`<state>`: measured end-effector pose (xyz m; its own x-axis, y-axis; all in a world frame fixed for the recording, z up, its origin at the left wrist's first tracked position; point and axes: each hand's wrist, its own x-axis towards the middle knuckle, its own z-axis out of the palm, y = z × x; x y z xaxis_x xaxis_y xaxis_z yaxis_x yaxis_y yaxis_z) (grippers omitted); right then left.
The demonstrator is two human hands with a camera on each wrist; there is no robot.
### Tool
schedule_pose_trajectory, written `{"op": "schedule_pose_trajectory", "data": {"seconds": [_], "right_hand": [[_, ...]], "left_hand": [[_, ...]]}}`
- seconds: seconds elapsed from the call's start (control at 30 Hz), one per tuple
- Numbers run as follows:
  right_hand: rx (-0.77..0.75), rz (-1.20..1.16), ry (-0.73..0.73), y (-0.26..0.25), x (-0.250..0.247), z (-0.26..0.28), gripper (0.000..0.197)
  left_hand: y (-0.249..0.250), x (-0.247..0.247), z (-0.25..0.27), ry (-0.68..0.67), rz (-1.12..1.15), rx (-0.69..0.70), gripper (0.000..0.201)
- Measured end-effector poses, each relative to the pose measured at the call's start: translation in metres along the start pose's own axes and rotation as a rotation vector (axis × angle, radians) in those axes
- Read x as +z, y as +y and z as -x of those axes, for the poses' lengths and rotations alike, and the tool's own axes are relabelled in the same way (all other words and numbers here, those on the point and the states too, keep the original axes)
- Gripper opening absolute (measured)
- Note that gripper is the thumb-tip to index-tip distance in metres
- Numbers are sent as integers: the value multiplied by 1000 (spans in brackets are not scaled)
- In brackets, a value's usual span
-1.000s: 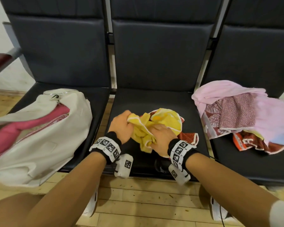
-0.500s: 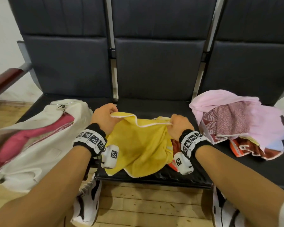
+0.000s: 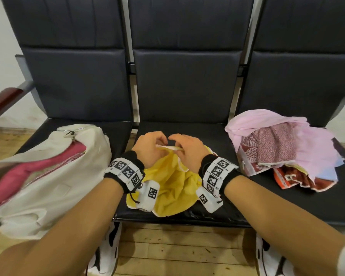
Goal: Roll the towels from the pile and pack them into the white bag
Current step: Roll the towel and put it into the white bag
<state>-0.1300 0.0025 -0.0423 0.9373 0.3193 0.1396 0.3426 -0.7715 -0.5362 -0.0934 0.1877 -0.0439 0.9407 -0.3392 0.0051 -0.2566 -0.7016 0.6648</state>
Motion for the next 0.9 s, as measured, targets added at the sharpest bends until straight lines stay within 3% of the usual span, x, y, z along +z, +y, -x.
{"op": "schedule_pose_trajectory", "data": {"seconds": [0.1, 0.23, 0.27, 0.37, 0.4, 0.53, 0.6, 0.67, 0.73, 0.9], "right_hand": [[15, -40, 89, 14, -2, 4, 25], [143, 67, -25, 24, -5, 9, 11], [156, 64, -49, 23, -5, 11, 18], [154, 0, -111, 9, -8, 14, 64], [135, 8, -110, 3, -9, 12, 68], [101, 128, -103, -9, -14, -2, 41], [64, 213, -112, -9, -20, -6, 27], [73, 157, -49, -8, -26, -7, 15], [97, 18, 65, -6, -34, -8, 16], [172, 1, 277, 6, -67, -11, 13]], "left_hand": [[-14, 4, 3, -39, -5, -11, 7], [-20, 12, 8, 20, 97, -18, 10], [-18, 14, 9, 22, 118, 3, 12], [-2, 20, 7, 27, 136, 91, 11], [2, 21, 5, 48, 145, 113, 10], [12, 19, 2, 119, 178, 111, 10], [9, 17, 5, 37, 183, 80, 15], [2, 16, 7, -97, 101, 49, 11], [-6, 12, 8, -145, -1, 7, 12], [-24, -20, 4, -12, -112, -153, 20]]}}
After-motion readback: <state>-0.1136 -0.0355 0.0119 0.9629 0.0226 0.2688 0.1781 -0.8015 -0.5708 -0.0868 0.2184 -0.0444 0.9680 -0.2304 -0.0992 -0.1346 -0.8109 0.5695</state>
